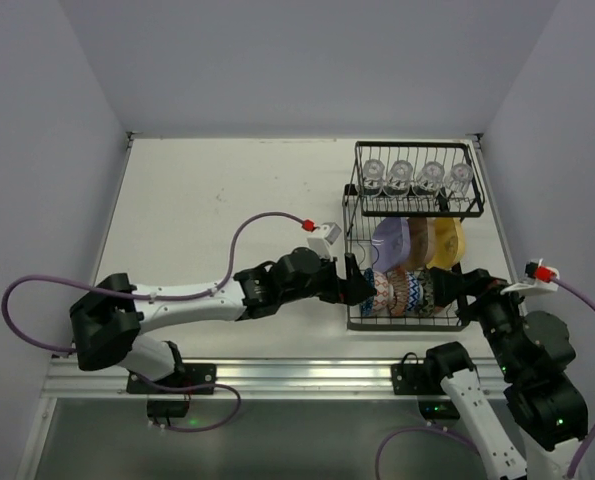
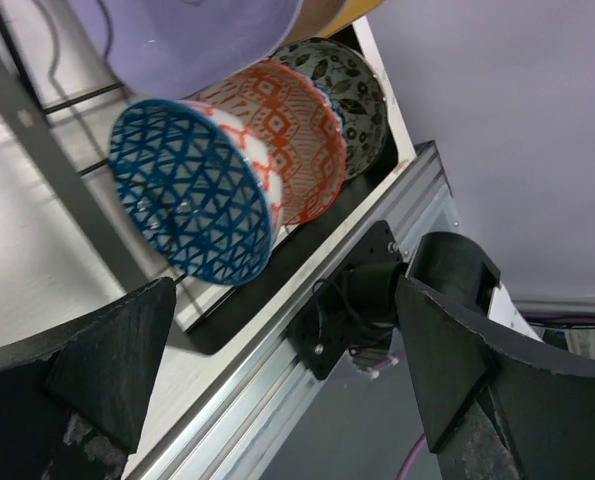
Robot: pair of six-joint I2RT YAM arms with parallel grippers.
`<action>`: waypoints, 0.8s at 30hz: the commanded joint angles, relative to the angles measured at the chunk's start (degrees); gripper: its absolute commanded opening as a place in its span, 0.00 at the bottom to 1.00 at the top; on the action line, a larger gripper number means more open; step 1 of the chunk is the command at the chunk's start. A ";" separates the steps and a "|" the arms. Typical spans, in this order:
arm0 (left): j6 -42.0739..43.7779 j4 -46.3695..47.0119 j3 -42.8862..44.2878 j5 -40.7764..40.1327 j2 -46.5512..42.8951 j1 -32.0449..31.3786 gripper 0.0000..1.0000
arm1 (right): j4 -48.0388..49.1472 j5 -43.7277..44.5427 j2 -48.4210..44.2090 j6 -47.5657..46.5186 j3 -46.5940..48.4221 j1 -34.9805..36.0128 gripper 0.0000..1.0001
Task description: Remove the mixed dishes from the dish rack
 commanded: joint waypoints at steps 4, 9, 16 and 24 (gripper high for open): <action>-3.85 14.52 6.49 0.35 8.19 -2.07 0.88 | -2.30 0.85 -1.53 -0.42 3.79 0.14 0.99; -6.23 17.15 6.76 -0.79 13.73 -2.07 0.82 | -2.92 -1.69 -2.84 -2.09 4.76 0.05 0.99; -7.55 19.19 7.46 0.18 18.56 -1.98 0.70 | -3.62 -4.16 -3.90 -3.23 5.37 0.14 0.99; -8.16 20.68 6.41 0.26 20.76 -1.54 0.52 | -3.18 -6.27 -3.90 -3.59 5.20 0.05 0.99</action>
